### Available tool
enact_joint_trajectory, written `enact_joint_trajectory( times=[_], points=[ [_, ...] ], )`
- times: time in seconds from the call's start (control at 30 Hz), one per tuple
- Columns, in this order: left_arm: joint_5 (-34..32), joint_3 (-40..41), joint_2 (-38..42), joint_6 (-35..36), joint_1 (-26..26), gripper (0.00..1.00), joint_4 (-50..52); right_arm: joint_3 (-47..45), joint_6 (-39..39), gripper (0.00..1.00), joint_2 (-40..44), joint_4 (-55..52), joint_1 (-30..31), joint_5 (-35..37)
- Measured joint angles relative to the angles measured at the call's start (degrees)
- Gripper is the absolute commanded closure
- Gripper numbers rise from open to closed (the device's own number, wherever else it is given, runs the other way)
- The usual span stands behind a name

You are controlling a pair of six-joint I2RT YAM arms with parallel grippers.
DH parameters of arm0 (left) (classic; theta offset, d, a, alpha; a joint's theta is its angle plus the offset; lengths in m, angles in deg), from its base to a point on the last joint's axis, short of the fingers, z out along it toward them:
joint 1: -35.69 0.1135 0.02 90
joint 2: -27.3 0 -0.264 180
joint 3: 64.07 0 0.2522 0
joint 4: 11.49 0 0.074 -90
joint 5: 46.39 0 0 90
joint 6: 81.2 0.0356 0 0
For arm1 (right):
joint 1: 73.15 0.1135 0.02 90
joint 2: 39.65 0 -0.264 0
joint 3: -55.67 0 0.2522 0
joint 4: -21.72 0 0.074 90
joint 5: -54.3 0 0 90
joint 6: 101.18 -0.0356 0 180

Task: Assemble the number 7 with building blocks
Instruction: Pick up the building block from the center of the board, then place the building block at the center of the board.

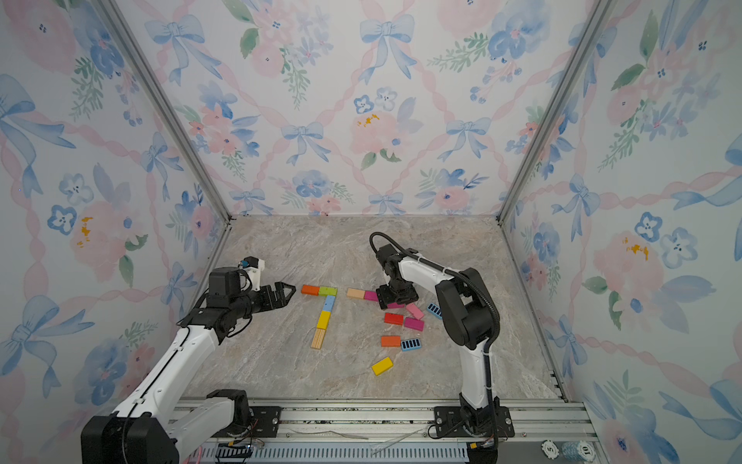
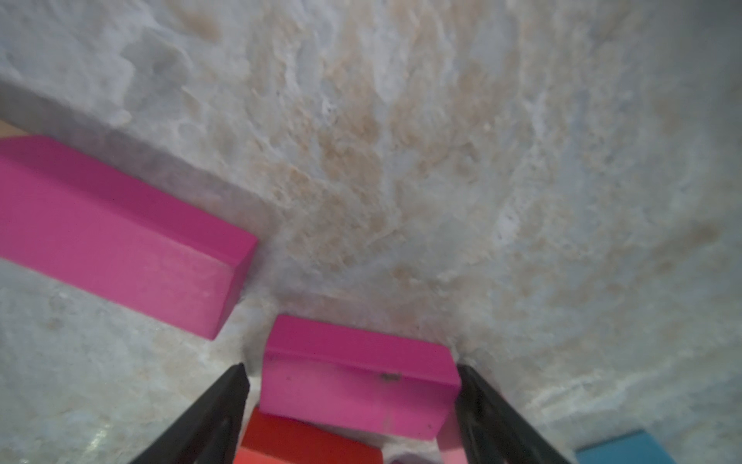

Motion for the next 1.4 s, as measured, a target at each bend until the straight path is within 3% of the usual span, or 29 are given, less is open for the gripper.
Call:
enact_joint_trajectory(
  times=[0.27, 0.53, 0.7, 0.87, 1.03, 1.4],
  points=[
    [0.00, 0.00, 0.15, 0.00, 0.00, 0.02, 0.00, 1.01, -0.37, 0.39, -0.85, 0.04, 0.52, 1.31],
    [0.00, 0.00, 0.24, 0.00, 0.00, 0.02, 0.00, 0.72, 0.07, 0.41, 0.09, 0.13, 0.48, 2.67],
    [0.00, 0.00, 0.31, 0.00, 0.00, 0.02, 0.00, -0.42, 7.85, 0.40, 7.45, -0.09, 2.38, 3.61],
    [0.00, 0.00, 0.31, 0.00, 0.00, 0.02, 0.00, 0.37, 17.62, 0.40, 12.83, -1.51, 11.52, 4.66],
    [-0.02, 0.00, 0.42, 0.00, -0.09, 0.02, 0.00, 0.57, 23.43, 0.39, 8.85, -3.26, 16.98, 4.92],
    [-0.04, 0.02, 0.52, 0.00, -0.37, 0.02, 0.00, 0.98, 28.37, 0.37, 0.79, -4.15, 16.79, 8.76]
  ],
)
